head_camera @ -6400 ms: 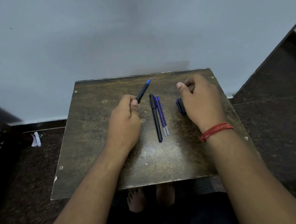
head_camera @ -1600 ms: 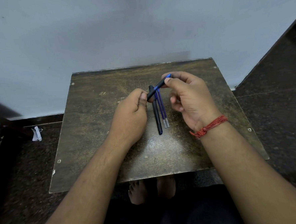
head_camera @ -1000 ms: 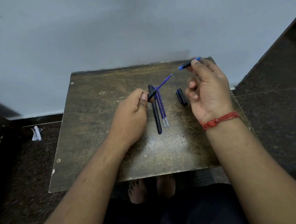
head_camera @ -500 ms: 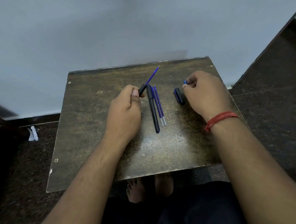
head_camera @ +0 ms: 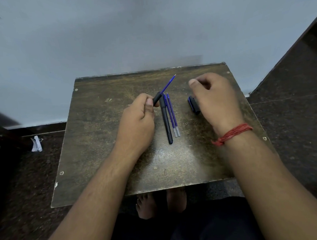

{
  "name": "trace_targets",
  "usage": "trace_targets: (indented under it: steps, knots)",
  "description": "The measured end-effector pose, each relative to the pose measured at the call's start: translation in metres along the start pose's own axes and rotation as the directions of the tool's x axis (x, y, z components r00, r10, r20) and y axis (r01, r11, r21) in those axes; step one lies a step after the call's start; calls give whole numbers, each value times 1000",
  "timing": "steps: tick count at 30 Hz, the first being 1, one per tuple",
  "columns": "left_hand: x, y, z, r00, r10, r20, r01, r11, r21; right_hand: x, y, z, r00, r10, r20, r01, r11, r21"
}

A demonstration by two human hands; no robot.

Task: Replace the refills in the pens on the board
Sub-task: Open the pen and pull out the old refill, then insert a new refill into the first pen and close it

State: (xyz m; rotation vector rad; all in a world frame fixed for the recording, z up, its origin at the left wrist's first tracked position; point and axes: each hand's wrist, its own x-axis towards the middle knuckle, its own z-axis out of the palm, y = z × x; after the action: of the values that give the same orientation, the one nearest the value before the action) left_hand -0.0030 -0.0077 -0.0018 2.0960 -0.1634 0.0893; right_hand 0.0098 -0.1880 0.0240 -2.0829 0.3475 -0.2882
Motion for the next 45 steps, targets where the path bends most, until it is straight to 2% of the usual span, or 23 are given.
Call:
trace_targets:
  steps: [2,4,7,10,14,20,22,24,26,28,29,32,35,38,45]
  knots:
    - [1,0,1,1000,6,-5,-6,1000,1,-11,-8,14,984,87,159,-125,959,253]
    - [2,-2,2,1000,19,-9,-19,1000,-5,-18,-12,24,957,127,259,-230,878,420]
    - [1,-2,3,999,43,-1,-43,999,5,-20,-15,30,941,137,308,-283,818,500]
    - [0,-2,5,998,58,29,-59,998,20,-20,-13,30,939,124,320,-284,803,523]
    - [0,-3,4,998,54,39,-55,998,23,-14,-12,22,960,155,232,-262,787,559]
    - [0,-1,2,999,38,34,-40,998,43,10,4,-13,953,303,-6,-183,591,786]
    - [0,1,1,999,30,34,-32,998,48,15,11,-21,937,345,-58,-161,571,805]
    - [-1,2,1,999,19,33,-21,998,55,19,17,-26,927,356,-120,-155,654,741]
    - [-1,2,0,1000,12,26,-14,998,56,22,23,-30,931,305,-199,-137,800,584]
    - [-1,2,0,1000,9,16,-9,999,53,24,29,-32,954,161,-251,-88,956,279]
    - [-1,2,0,1000,7,14,-8,999,52,24,31,-33,967,84,-242,-59,993,107]
    - [-1,1,0,1000,-3,20,2,999,50,24,36,-33,990,-15,-144,-25,962,-272]
    - [-2,1,1,1000,-8,25,7,999,46,22,37,-29,996,-15,-91,-27,895,-445]
    - [-1,0,1,1000,-5,15,4,999,37,20,39,-26,999,21,-36,-37,844,-535]
    - [-2,1,0,1000,1,7,-1,999,47,16,34,-25,998,62,2,-51,843,-535]
